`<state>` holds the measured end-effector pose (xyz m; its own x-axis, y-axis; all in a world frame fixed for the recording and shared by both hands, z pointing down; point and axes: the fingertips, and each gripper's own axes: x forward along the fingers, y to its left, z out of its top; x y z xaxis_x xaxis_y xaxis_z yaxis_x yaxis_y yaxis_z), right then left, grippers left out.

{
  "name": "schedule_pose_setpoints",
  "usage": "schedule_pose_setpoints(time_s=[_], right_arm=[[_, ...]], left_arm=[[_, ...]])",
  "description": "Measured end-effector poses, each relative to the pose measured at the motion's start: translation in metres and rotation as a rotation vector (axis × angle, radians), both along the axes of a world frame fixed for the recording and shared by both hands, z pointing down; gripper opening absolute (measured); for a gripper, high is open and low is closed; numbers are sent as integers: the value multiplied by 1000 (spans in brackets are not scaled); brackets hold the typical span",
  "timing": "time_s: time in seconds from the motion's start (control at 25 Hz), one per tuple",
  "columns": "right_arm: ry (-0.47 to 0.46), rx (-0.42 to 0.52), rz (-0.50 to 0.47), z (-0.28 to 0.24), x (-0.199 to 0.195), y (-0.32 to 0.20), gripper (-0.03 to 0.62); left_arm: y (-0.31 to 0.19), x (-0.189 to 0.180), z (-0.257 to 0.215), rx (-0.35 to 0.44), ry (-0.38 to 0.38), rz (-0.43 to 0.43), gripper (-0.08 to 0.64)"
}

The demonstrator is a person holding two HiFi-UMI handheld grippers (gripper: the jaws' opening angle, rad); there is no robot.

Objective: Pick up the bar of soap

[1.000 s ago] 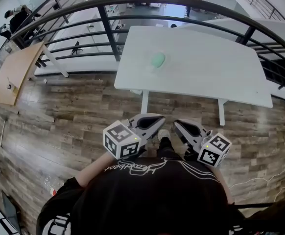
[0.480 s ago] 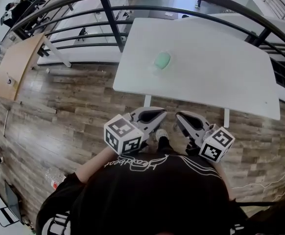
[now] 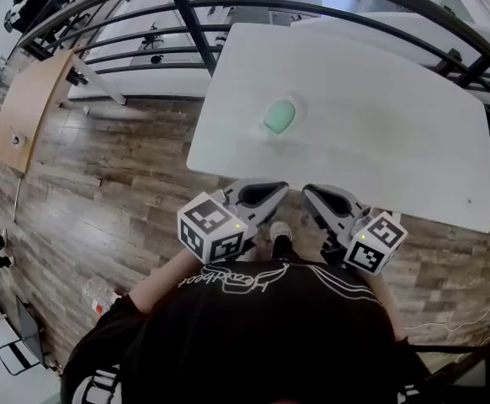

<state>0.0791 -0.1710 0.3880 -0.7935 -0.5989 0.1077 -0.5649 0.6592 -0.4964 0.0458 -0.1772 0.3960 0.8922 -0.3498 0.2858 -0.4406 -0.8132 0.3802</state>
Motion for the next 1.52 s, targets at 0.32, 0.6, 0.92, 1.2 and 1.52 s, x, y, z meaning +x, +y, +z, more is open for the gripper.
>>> schedule_pose_setpoints(time_s=[0.32,0.6,0.92,1.2,1.52], right_arm=[[-14,-5,-45,5,17,-63,20],[-9,0,-86,10,19,-97,20],[-7,-21,-107,21,25,-119,20],[-9,-46,-109,36,29,-136,20],[-8,-70,-103,52,33,-153,20]], left_arm=[[-62,17,8,-2,-34,-39,8],[-94,19,15,7,-70,-67,8],[-116,23,30,5,-111,-80,9],[-140,19,43,7,-163,-109,9],[-160,21,63,-4,-217,-110,66]])
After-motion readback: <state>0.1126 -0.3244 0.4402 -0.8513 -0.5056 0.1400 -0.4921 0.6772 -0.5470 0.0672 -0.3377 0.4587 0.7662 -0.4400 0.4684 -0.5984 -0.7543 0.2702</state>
